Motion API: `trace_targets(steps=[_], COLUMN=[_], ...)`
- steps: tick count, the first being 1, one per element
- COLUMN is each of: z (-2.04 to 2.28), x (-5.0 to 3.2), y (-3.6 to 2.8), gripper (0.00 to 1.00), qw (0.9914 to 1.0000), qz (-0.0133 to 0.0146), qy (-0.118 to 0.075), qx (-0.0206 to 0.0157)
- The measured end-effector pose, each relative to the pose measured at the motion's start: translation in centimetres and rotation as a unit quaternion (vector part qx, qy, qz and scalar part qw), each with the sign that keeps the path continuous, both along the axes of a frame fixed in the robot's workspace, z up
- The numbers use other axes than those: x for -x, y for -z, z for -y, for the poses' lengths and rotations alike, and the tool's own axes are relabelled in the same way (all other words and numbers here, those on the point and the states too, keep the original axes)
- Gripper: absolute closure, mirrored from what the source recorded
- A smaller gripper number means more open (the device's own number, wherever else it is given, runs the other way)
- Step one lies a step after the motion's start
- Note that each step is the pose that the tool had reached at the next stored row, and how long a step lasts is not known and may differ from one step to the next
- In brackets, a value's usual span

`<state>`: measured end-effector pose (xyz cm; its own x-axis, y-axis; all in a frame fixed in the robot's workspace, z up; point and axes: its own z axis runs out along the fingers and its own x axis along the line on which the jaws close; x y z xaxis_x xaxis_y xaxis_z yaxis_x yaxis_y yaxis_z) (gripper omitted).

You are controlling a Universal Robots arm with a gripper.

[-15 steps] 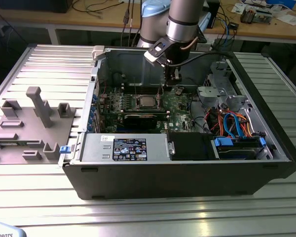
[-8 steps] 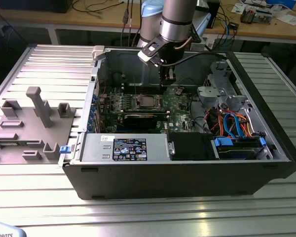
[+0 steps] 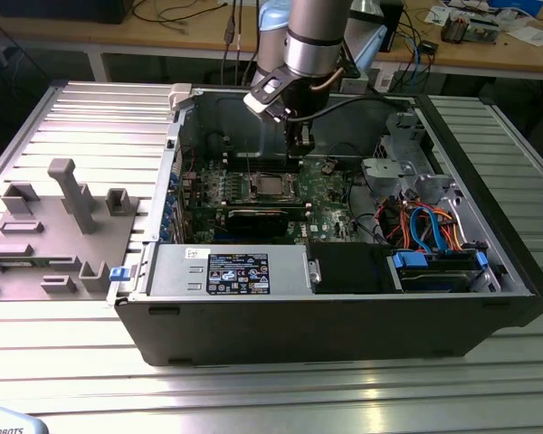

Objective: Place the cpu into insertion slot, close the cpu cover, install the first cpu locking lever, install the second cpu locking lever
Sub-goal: 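Close the cpu cover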

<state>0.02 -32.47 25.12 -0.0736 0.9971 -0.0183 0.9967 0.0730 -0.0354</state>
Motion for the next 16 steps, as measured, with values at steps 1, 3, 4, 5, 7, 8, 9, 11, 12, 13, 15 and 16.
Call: trace_targets(steps=[1, 3, 4, 5, 7, 8, 9, 11, 12, 13, 15, 16], z=[0.0, 0.0, 0.0, 0.0, 0.0, 0.0, 0.0, 0.0, 0.0, 0.0, 0.0, 0.0], x=[0.09, 0.38, 0.45, 0.96, 1.68, 1.71, 1.73, 1.76, 1.77, 1.79, 1.81, 1.82], y=[0.01, 0.07, 0.1, 0.36, 0.75, 0.77, 0.79, 0.84, 0.86, 0.89, 0.94, 0.96], gripper=[0.89, 0.89, 0.89, 0.89, 0.89, 0.89, 0.89, 0.89, 0.89, 0.89, 0.89, 0.89], qw=[1.0, 1.0, 1.0, 1.0, 1.0, 1.0, 1.0, 1.0, 1.0, 1.0, 1.0, 1.0], qz=[-0.0001, 0.0, 0.0, 0.0, 0.0, 0.0, 0.0, 0.0, 0.0, 0.0, 0.0, 0.0], qy=[0.0, 0.0, 0.0, 0.0, 0.0, 0.0, 0.0, 0.0, 0.0, 0.0, 0.0, 0.0], qx=[0.0001, 0.0, -0.0001, 0.0, 0.0, 0.0, 0.0, 0.0, 0.0, 0.0, 0.0, 0.0])
